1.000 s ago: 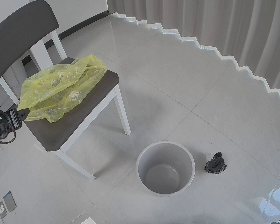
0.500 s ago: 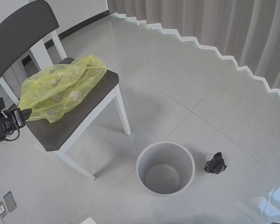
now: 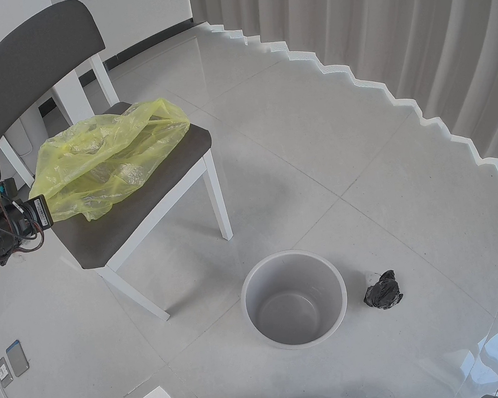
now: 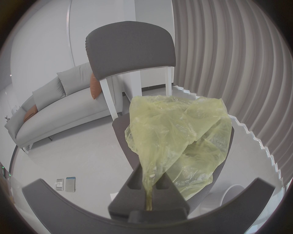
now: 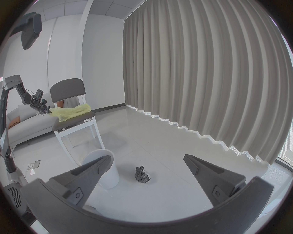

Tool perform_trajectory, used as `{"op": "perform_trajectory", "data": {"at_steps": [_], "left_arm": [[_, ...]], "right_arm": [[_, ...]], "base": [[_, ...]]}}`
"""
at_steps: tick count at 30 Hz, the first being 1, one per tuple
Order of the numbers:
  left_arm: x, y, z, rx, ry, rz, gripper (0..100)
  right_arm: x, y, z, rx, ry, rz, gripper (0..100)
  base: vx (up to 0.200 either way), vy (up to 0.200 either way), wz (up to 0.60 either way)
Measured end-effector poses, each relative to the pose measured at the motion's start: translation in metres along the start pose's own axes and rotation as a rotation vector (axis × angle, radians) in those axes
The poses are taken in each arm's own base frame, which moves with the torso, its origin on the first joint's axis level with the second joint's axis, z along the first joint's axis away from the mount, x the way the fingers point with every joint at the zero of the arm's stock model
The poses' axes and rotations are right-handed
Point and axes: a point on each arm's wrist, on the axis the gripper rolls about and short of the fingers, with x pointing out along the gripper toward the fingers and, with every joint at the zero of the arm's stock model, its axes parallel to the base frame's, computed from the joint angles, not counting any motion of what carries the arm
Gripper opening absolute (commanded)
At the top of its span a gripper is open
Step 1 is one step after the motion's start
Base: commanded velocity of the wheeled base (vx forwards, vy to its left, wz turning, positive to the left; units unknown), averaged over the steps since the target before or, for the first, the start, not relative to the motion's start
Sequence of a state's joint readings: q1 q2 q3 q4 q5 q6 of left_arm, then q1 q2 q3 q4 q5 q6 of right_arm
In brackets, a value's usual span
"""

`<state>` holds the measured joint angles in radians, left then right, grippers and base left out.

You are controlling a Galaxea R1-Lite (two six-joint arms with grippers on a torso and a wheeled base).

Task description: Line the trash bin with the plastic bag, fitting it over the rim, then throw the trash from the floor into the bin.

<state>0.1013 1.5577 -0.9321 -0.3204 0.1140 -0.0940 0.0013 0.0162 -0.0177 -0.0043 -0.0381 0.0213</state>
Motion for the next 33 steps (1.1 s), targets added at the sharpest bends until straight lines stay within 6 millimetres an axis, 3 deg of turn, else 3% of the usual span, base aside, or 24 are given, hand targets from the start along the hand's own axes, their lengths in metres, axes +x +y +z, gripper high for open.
{"op": "perform_trajectory", "data": {"at_steps": [6,12,18,24,28,33], "left_arm": [[0.002,0.000,0.001,-0.014,-0.079,-0.013,0],[-0.017,-0.008,0.012,0.009,-0.217,-0.107,0],[-0.066,-0.038,0.028,0.139,-0.342,-0.276,0],[-0.134,-0.073,0.036,0.394,-0.360,-0.518,0],[-0.172,-0.074,0.042,0.610,-0.351,-0.611,0],[-0.214,-0.060,0.060,0.839,-0.378,-0.673,0]], "right_arm": [[-0.001,0.001,0.009,0.028,-0.064,0.029,100],[-0.012,0.002,0.058,0.064,-0.203,0.082,100],[-0.005,0.004,0.114,0.071,-0.216,0.134,100],[0.016,0.008,0.180,0.049,-0.237,0.183,100],[0.041,0.010,0.212,0.018,-0.219,0.205,100],[0.080,0.014,0.237,-0.018,-0.171,0.224,100]], "base": [[0.000,0.000,0.00],[0.000,0.000,0.00],[0.000,0.000,0.00],[0.000,0.000,0.00],[0.000,0.000,0.00],[0.000,0.000,0.00]]}}
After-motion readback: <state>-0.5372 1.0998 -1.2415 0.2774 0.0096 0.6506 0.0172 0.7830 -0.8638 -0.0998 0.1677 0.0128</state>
